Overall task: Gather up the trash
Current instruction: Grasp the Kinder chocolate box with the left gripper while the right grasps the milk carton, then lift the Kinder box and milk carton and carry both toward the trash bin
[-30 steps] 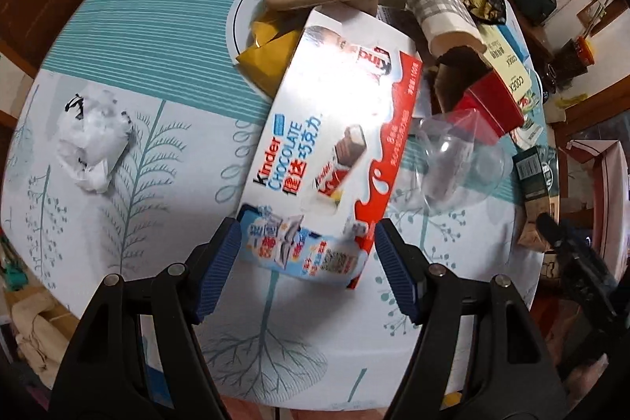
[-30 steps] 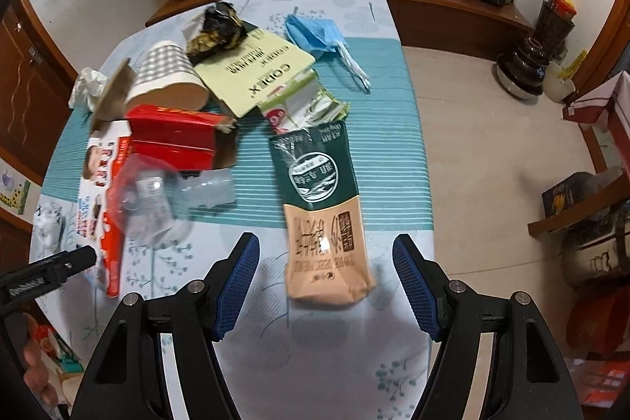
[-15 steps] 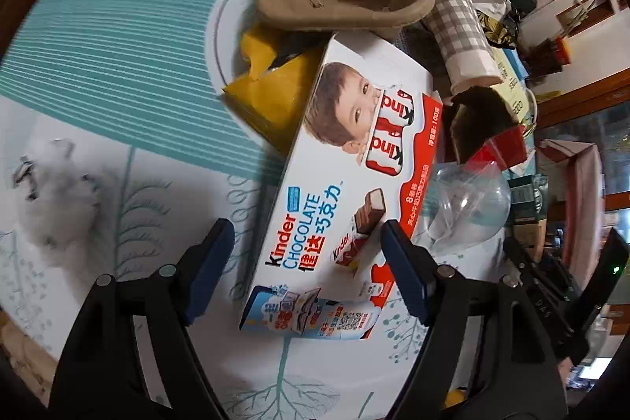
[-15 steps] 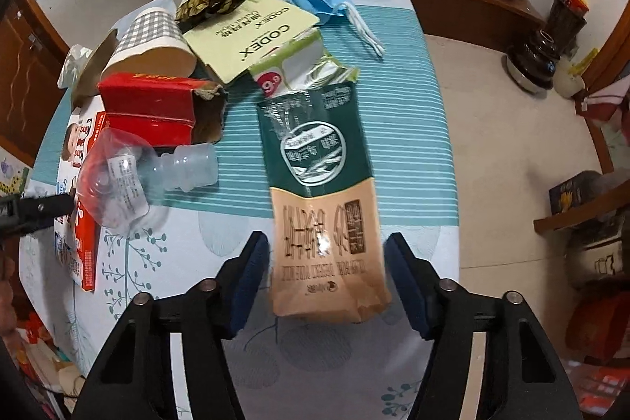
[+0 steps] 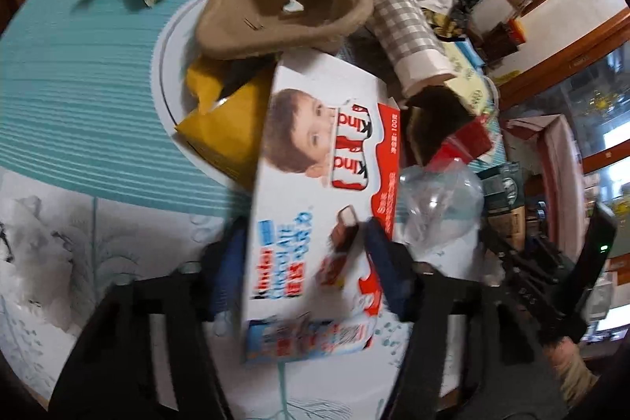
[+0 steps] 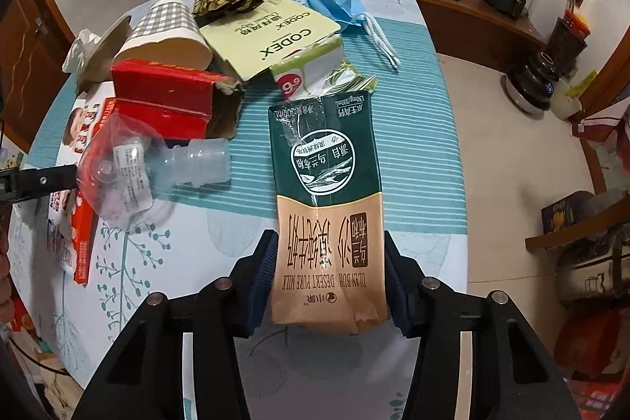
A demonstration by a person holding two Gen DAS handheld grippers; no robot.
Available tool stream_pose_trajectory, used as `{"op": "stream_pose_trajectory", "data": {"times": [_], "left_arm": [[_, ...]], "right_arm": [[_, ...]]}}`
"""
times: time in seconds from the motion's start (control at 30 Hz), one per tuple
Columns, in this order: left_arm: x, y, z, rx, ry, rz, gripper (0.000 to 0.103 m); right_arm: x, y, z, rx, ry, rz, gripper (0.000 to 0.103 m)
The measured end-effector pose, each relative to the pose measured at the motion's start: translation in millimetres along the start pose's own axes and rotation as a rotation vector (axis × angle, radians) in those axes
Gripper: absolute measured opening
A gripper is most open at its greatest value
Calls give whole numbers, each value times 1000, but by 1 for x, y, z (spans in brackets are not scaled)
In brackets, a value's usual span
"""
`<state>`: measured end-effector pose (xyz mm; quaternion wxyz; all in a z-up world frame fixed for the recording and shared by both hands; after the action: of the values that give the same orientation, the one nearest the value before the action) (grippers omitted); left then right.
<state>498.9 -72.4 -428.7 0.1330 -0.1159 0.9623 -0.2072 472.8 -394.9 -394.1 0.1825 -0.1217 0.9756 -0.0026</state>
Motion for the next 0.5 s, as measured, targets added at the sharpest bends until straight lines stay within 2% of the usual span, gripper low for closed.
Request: {"op": "stream_pose_trajectory", "data": {"times": [0.2, 0.3, 0.5], "left_arm": [[12, -9, -13, 42, -41, -26, 23], [11, -16, -28, 54, -71, -49, 17], [18, -37, -46, 2, -118, -61, 8]], "right_arm": [[10, 10, -8, -28, 7, 7, 50], [13, 18, -14, -44, 5, 21, 49], [17, 31, -37, -73, -24, 56, 48]]}}
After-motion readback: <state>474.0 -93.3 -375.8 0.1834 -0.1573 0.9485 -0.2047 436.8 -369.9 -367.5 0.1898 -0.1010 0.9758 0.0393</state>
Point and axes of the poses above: each gripper's, at about its wrist camera, not at the fingertips, and z roughly the way its jaws point, y to its left, x to its underside, the point moved 10 cm from there along z, roughly the way its jaws point, and after that the axes turned 6 degrees about -z, right-handed, at the moved point
